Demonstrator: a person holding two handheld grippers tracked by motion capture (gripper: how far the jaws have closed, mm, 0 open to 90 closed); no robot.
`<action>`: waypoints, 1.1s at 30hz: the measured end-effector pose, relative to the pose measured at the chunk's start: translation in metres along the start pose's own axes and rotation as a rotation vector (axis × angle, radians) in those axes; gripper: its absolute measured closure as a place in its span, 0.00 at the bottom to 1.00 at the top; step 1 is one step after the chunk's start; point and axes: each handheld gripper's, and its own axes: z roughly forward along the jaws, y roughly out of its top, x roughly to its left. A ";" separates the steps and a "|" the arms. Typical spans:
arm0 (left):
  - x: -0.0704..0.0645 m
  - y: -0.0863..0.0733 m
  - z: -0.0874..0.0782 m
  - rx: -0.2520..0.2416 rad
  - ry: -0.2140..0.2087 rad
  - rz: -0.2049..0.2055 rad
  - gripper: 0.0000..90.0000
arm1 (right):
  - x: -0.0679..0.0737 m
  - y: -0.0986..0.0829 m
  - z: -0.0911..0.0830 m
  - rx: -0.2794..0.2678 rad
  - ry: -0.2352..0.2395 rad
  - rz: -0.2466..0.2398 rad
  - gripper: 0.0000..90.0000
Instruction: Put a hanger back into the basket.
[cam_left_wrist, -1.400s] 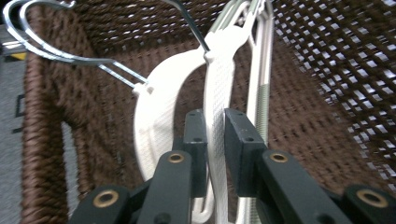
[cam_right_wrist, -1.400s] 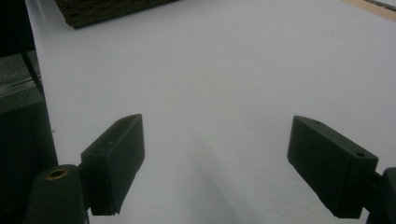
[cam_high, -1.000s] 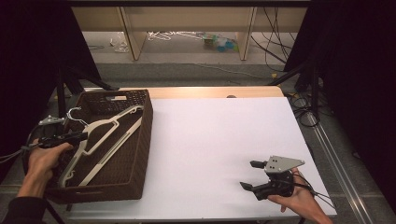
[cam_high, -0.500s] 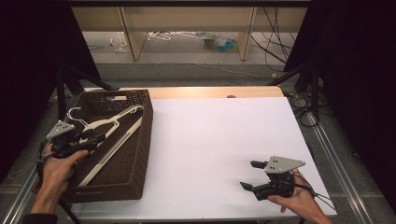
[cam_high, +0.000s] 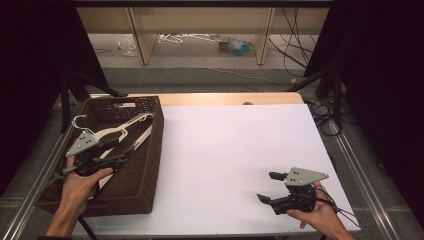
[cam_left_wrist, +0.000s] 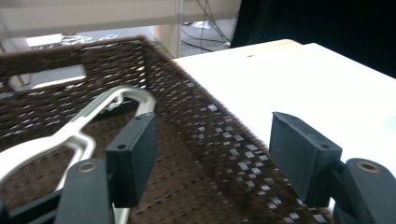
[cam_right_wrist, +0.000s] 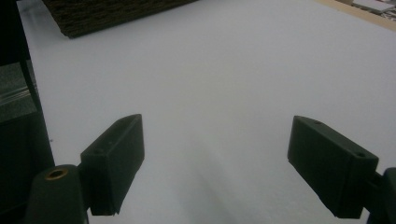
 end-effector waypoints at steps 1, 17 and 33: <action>-0.003 0.001 0.000 0.000 -0.005 0.008 0.35 | 0.000 0.000 0.000 -0.003 -0.002 -0.002 0.22; -0.052 0.006 0.011 -0.014 -0.099 0.093 0.31 | 0.003 0.000 -0.001 -0.022 -0.016 0.003 0.21; -0.094 0.020 0.007 0.002 -0.157 0.158 0.31 | 0.006 0.001 -0.002 -0.019 -0.009 0.000 0.21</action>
